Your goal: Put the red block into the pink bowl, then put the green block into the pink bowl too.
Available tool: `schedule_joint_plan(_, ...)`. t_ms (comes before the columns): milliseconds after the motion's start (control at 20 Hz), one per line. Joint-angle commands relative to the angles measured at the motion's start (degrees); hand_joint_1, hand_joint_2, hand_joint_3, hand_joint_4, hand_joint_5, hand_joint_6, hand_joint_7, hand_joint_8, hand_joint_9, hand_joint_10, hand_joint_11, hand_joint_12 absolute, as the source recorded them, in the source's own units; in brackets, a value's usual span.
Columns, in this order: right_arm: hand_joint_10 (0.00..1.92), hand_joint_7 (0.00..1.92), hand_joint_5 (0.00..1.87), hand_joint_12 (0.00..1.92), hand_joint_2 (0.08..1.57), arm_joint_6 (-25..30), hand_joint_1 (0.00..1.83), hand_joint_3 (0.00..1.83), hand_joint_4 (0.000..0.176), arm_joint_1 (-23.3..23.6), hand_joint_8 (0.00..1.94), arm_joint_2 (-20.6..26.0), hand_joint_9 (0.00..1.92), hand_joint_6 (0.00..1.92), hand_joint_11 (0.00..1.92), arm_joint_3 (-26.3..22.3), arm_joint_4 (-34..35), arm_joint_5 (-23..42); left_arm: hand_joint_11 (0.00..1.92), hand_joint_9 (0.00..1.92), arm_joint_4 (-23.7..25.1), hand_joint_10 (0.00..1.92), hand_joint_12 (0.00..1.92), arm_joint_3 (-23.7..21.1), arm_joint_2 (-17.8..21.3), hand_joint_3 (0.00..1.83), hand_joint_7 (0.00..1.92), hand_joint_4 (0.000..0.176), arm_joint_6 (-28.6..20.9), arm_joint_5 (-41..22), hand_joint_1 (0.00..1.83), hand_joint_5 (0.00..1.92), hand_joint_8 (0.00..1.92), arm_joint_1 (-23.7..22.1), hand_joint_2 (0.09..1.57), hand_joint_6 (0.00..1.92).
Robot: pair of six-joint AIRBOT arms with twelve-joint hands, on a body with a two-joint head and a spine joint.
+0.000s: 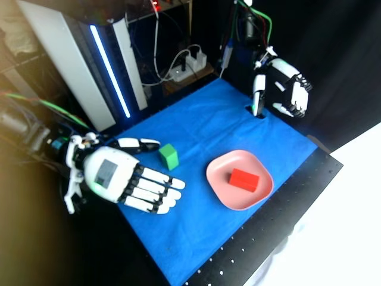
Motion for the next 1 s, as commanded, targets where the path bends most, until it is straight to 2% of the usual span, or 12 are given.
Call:
schedule_joint_plan(0,0.01,0.61,0.63,0.83,0.75,0.30,0.91,0.00,0.000,0.31,0.00,-0.39,0.60,0.00,0.35,0.31,-0.88,5.15,0.90,0.88,0.23,1.92,1.92,0.01,0.39,0.00,0.89,0.176,-0.17,-6.84,0.96,0.89,1.92,-0.27,0.88,1.92)
schedule_joint_plan(150,0.04,0.87,0.81,1.23,0.79,0.30,1.01,0.00,0.000,0.36,0.01,-0.63,0.83,0.01,0.33,0.44,-0.93,5.13,0.93,0.91,-0.36,1.92,1.92,-0.18,0.31,0.00,0.93,0.176,-0.15,-6.84,0.91,0.90,1.92,0.35,0.86,1.92)
schedule_joint_plan(250,0.07,0.93,0.84,1.37,0.79,0.30,1.03,0.00,0.000,0.45,0.02,-0.82,0.90,0.01,0.37,0.44,-1.23,5.13,0.95,0.93,-0.75,1.92,1.92,-0.24,0.13,0.00,0.94,0.176,-0.15,-6.87,0.91,0.90,1.92,0.67,0.86,1.92)
schedule_joint_plan(300,0.23,1.00,0.87,1.50,0.80,0.30,1.05,0.00,0.000,0.66,0.01,-0.99,0.88,0.00,0.32,0.44,-1.67,5.13,0.98,0.95,-0.91,1.92,1.92,-0.30,0.05,0.00,0.95,0.162,-0.15,-6.86,0.94,0.90,1.92,0.82,0.85,1.92)
schedule_joint_plan(350,0.22,0.98,0.88,1.37,0.80,0.31,1.06,0.00,0.000,0.96,0.01,-1.14,0.86,0.00,0.36,0.42,-2.13,5.11,0.79,0.98,-1.05,1.92,1.92,-0.37,0.02,0.00,0.97,0.159,-0.15,-6.85,0.92,0.89,1.92,0.96,0.86,1.92)
schedule_joint_plan(400,0.22,0.98,0.88,1.37,0.80,0.31,1.06,0.00,0.000,1.33,0.01,-1.33,0.86,0.00,0.36,0.43,-2.54,4.90,0.79,0.98,-1.21,1.92,1.92,-0.44,0.00,0.00,0.97,0.159,-0.15,-6.85,0.92,0.89,1.92,1.12,0.86,1.92)
schedule_joint_plan(450,0.19,0.96,0.87,1.25,0.79,0.31,1.06,0.00,0.000,1.57,0.00,-1.43,0.87,0.00,0.44,0.45,-2.80,4.75,0.74,0.90,-1.32,1.92,1.92,-0.47,-0.04,0.00,0.93,0.144,-0.15,-6.85,0.93,0.85,1.92,1.22,0.88,1.92)
schedule_joint_plan(600,0.16,0.96,0.85,1.24,0.78,0.31,1.00,0.00,0.000,2.34,0.00,-1.74,0.85,0.00,0.37,0.42,-3.87,4.56,0.87,0.90,-1.61,1.92,1.92,-0.52,-0.23,0.00,0.89,0.150,-0.15,-6.66,0.91,0.84,1.92,1.58,0.87,1.92)
schedule_joint_plan(650,0.16,0.95,0.84,1.28,0.77,0.32,0.99,0.00,0.000,2.48,0.00,-1.81,0.87,0.00,0.38,0.37,-4.14,4.47,0.42,0.89,-1.72,1.92,1.71,-0.54,-0.27,0.00,0.87,0.151,-0.15,-6.66,0.91,0.81,1.92,1.70,0.89,1.92)
schedule_joint_plan(850,0.29,0.93,0.85,1.33,0.76,0.33,0.99,0.00,0.000,3.04,0.00,-2.18,0.85,0.00,0.44,0.13,-5.44,4.00,0.59,0.87,-1.94,1.92,1.90,-0.63,-0.38,0.00,0.86,0.155,-0.15,-6.57,0.93,0.81,1.92,1.94,0.90,1.92)
schedule_joint_plan(900,0.31,0.92,0.85,1.32,0.76,0.33,1.01,0.00,0.000,3.22,0.00,-2.27,0.82,0.00,0.37,0.16,-5.62,3.84,0.89,0.85,-1.95,1.92,1.92,-0.63,-0.46,0.00,0.83,0.149,-0.15,-6.56,0.96,0.81,1.92,1.94,0.89,1.92)
schedule_joint_plan(950,0.31,0.94,0.86,1.26,0.76,0.33,1.04,0.00,0.000,3.44,0.01,-2.37,0.84,0.00,0.40,0.17,-5.82,3.72,0.96,0.84,-1.97,1.92,1.92,-0.63,-0.55,0.00,0.82,0.154,-0.15,-6.52,0.94,0.80,1.92,1.95,0.89,1.92)
